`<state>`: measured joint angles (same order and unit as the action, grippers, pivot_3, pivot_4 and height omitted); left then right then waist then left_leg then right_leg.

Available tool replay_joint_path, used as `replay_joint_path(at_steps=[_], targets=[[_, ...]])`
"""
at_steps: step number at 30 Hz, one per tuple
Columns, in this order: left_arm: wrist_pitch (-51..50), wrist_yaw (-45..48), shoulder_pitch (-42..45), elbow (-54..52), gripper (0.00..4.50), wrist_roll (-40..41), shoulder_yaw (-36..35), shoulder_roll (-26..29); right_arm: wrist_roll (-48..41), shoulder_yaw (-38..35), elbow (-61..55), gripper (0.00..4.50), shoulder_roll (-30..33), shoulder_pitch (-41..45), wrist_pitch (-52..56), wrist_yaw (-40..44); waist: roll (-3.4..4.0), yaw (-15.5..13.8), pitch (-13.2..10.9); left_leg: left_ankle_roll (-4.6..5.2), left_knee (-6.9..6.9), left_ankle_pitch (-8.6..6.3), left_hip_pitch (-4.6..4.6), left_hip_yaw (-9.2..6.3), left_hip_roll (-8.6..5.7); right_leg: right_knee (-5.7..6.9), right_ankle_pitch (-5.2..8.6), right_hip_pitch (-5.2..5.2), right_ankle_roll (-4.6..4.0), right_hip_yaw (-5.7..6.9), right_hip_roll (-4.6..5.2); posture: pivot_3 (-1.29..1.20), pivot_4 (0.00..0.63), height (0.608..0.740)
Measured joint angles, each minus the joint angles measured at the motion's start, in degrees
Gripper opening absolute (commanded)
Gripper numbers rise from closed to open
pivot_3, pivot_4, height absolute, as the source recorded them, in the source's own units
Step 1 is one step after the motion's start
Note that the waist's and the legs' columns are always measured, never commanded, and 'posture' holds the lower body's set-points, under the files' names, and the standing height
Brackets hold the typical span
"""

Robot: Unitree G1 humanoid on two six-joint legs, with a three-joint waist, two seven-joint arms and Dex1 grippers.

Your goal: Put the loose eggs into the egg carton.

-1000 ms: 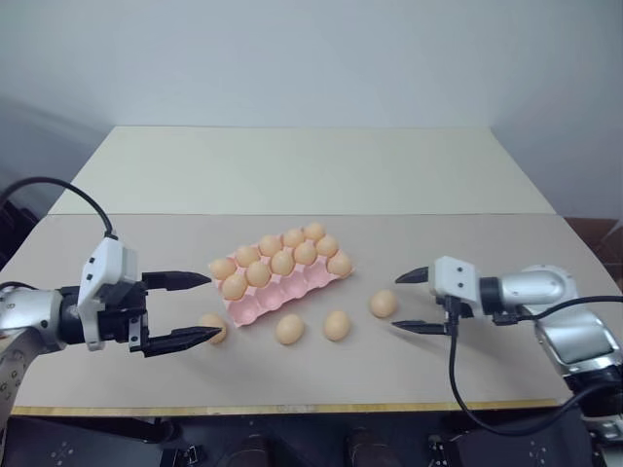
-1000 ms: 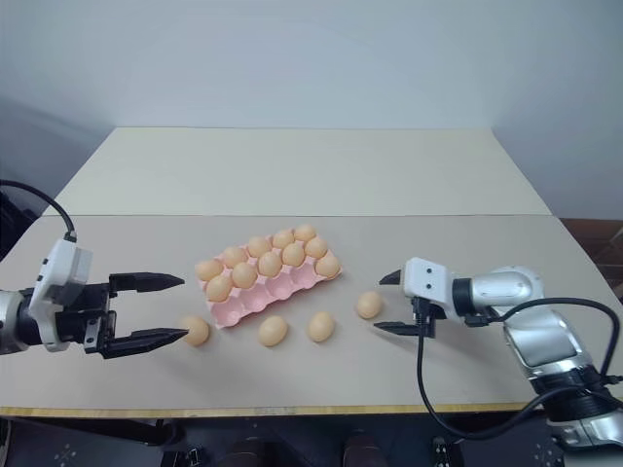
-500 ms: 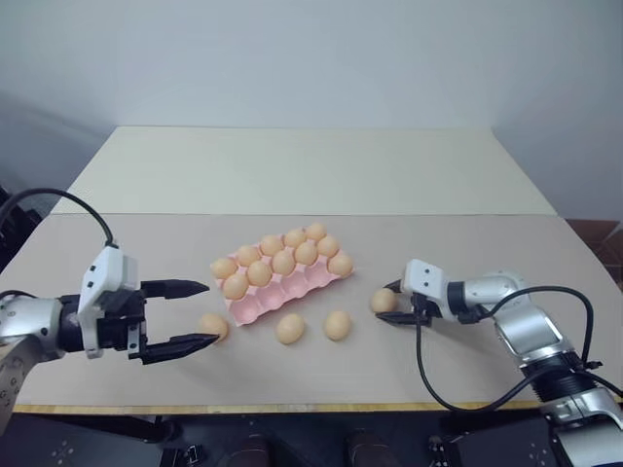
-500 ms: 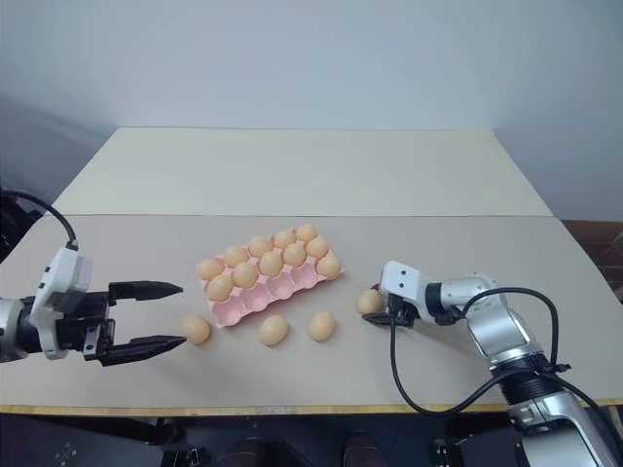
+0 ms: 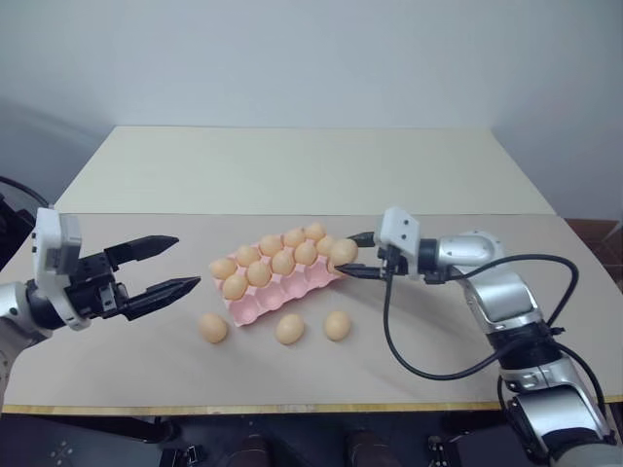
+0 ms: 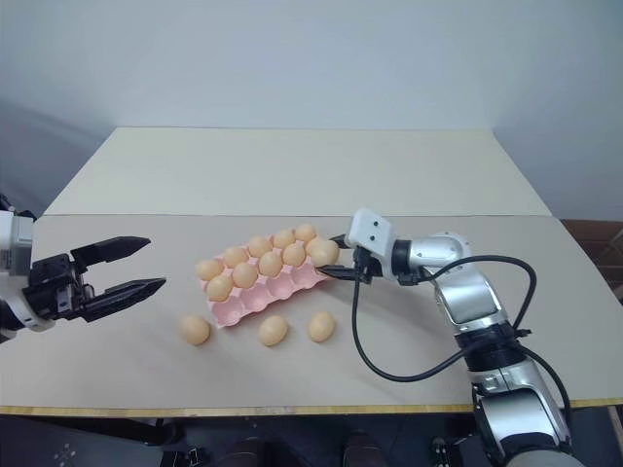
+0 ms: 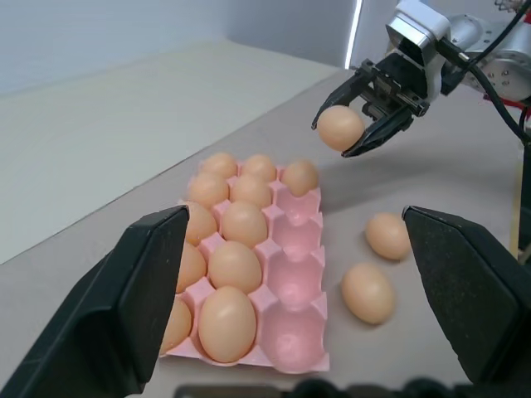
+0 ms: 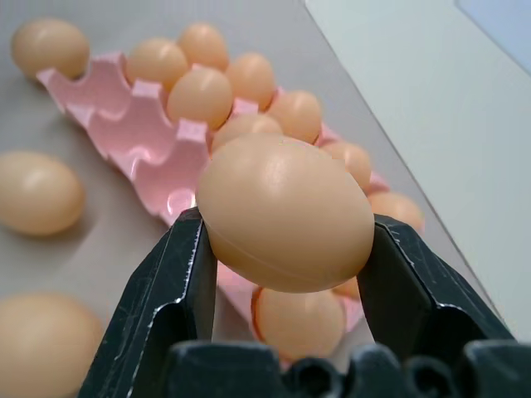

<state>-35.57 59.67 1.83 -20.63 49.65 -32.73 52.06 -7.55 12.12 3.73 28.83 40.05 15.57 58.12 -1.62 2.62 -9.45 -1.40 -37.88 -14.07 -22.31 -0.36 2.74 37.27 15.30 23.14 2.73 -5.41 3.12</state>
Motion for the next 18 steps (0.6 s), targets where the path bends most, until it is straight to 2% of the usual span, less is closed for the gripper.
replay_joint_path(at_steps=[4,5,7,10,11,16,18], targets=[[0.0,0.2,-1.2,-0.7,4.50,0.0,0.0,0.3,3.6,3.3,3.5,2.34,-3.2,0.1,-0.6,-2.5,0.00,0.0,0.0,0.00,0.00,0.00,0.02,0.00,0.00,0.08,0.00,0.02,-0.01,0.01,-0.01,0.00,0.150,0.740],[0.0,0.5,-1.5,-0.9,4.50,-0.1,0.0,0.6,4.3,3.8,4.0,2.85,-3.9,0.1,-0.9,-3.3,0.00,0.0,0.0,0.00,0.00,0.00,0.02,0.01,-0.01,0.11,0.00,0.05,-0.01,-0.01,-0.01,0.00,0.150,0.740],[0.0,1.3,-2.1,-1.0,4.50,-0.2,0.0,1.3,5.6,4.7,5.1,3.20,-5.1,0.2,-1.5,-4.5,0.00,0.1,0.0,0.00,0.00,0.00,0.04,0.01,0.00,0.14,0.00,0.05,-0.02,-0.01,-0.02,0.00,0.150,0.740],[0.1,1.9,-2.2,-1.0,4.50,-0.3,0.0,1.8,7.3,5.4,6.9,4.28,-6.9,0.3,-1.7,-6.4,0.00,0.1,0.0,-0.01,0.00,0.00,0.04,0.02,0.00,0.17,0.00,0.06,-0.02,-0.01,-0.02,0.00,0.150,0.740],[0.1,2.1,-2.2,-1.0,4.50,-0.3,0.1,1.9,7.6,5.5,7.2,4.46,-7.3,0.4,-1.7,-6.9,0.00,0.1,0.0,-0.01,0.00,0.00,0.03,0.01,0.00,0.17,0.00,0.07,-0.02,-0.01,-0.02,0.00,0.150,0.740],[0.1,2.5,-2.3,-1.0,4.50,-0.5,0.1,2.1,8.4,5.2,7.0,4.46,-6.9,0.5,-1.7,-7.6,0.00,0.0,0.0,-0.01,0.00,0.00,0.02,0.01,0.00,0.16,0.01,0.07,-0.02,-0.01,-0.01,0.00,0.150,0.740],[0.1,3.1,-2.5,-1.1,4.50,-0.6,0.3,2.5,5.5,2.4,4.3,4.46,-6.1,-1.1,-1.3,-7.0,0.00,-0.1,0.0,-0.01,0.00,0.00,0.00,0.00,-0.01,0.15,0.01,0.07,-0.02,0.00,-0.01,0.00,0.150,0.740]])
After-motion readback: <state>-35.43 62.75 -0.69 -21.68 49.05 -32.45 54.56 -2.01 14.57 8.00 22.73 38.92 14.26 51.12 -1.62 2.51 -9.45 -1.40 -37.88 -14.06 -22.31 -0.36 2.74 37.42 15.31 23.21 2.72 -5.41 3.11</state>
